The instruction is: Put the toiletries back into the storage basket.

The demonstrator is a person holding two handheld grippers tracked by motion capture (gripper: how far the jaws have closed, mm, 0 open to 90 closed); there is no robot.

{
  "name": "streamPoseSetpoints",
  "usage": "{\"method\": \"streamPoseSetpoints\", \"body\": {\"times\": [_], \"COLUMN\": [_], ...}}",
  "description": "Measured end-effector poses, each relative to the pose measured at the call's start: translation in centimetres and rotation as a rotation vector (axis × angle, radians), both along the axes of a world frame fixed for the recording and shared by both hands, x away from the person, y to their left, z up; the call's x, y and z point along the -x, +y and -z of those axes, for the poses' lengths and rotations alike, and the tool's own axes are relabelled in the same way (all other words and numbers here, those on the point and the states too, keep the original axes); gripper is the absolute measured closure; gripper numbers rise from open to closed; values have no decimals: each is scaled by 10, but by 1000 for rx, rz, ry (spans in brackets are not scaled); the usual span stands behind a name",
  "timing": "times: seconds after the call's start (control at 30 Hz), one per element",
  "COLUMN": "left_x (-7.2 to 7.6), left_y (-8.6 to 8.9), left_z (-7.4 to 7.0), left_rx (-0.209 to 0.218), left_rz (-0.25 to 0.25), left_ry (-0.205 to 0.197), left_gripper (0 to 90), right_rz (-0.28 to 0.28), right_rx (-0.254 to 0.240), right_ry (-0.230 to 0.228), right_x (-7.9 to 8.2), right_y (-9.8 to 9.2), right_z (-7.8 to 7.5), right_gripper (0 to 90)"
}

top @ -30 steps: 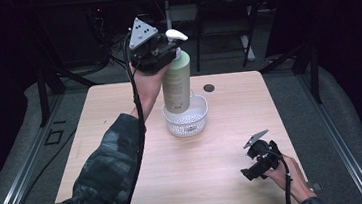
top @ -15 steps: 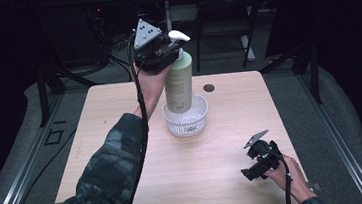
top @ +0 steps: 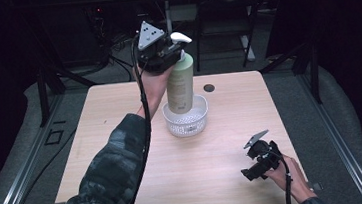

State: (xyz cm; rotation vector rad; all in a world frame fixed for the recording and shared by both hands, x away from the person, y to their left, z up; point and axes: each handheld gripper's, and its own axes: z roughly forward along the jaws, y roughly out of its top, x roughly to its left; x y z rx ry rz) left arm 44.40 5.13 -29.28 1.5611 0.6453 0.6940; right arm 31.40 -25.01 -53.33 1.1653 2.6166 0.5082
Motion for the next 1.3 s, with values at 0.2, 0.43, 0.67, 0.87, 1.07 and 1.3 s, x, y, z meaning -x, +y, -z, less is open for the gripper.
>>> {"method": "streamPoseSetpoints", "body": {"times": [0.2, 0.43, 0.67, 0.87, 1.07, 1.3], "left_x": [-2, -4, -7, -10, -12, -15], "left_y": [-3, -7, -10, -10, -11, -12], "left_z": [3, 7, 12, 16, 21, 24], "left_rx": [-2, 0, -4, -13, -19, -25], "left_rz": [6, 8, 8, 3, 1, -4], "left_ry": [2, 9, 17, 22, 31, 38], "left_gripper": [669, 669, 669, 668, 669, 669], "right_rz": [2, 5, 1, 2, -2, 1], "right_rx": [-1, -1, 2, 0, 3, 5], "right_ry": [2, 3, 0, 5, 1, 3], "right_x": [0, 1, 1, 2, 2, 2], "right_y": [0, 0, -1, 0, -2, -2], "right_z": [0, 0, 1, 1, 1, 1], "right_gripper": [36, 36, 36, 37, 37, 37]}}
